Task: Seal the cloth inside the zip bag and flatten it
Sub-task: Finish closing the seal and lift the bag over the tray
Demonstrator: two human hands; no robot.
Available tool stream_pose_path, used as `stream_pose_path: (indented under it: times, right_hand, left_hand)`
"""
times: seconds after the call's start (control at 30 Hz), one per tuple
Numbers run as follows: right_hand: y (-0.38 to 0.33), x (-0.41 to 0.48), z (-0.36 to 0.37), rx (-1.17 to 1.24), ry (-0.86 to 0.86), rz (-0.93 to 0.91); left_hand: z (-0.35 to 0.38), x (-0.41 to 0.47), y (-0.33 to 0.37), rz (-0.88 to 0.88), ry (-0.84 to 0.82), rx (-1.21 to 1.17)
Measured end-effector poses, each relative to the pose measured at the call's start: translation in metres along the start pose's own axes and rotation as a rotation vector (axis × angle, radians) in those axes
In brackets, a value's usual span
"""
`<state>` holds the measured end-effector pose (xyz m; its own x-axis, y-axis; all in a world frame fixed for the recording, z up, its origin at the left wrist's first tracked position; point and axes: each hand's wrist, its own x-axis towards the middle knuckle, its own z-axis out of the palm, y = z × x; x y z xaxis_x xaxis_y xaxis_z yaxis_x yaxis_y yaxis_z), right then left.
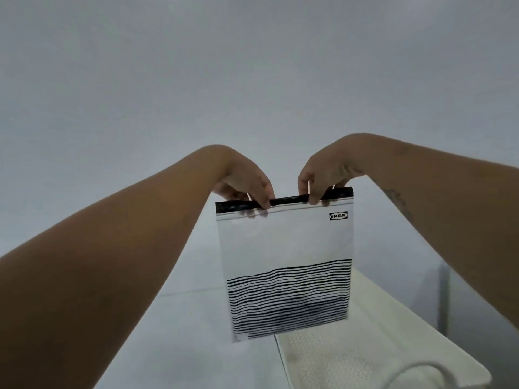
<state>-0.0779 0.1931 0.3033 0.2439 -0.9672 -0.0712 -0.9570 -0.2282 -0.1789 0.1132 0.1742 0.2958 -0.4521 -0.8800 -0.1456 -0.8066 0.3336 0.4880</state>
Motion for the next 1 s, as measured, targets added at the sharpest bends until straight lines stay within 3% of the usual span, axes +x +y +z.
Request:
stream_pose_path:
  times: [0.33, 0.67, 0.87, 1.0]
  right_hand:
    - [0.086, 0.018, 0.013, 0.052, -0.086, 0.165]
    - [0.139, 0.055, 0.013, 0.029, -0.032, 0.194]
    - [0.157, 0.092, 0.037, -0.032, 0.197, 0.167]
    - [0.168, 0.123, 0.081, 0.092, 0.656, 0.084]
  left_hand:
    - [0.042, 0.084, 0.031, 0.069, -0.109, -0.043]
    - [0.057, 0.156, 0.033, 0.192, 0.057, 0.062]
    - [0.06, 0.193, 0.022, 0.197, 0.201, 0.225]
    - [0.067, 0.211, 0.003, 0.206, 0.37, 0.2]
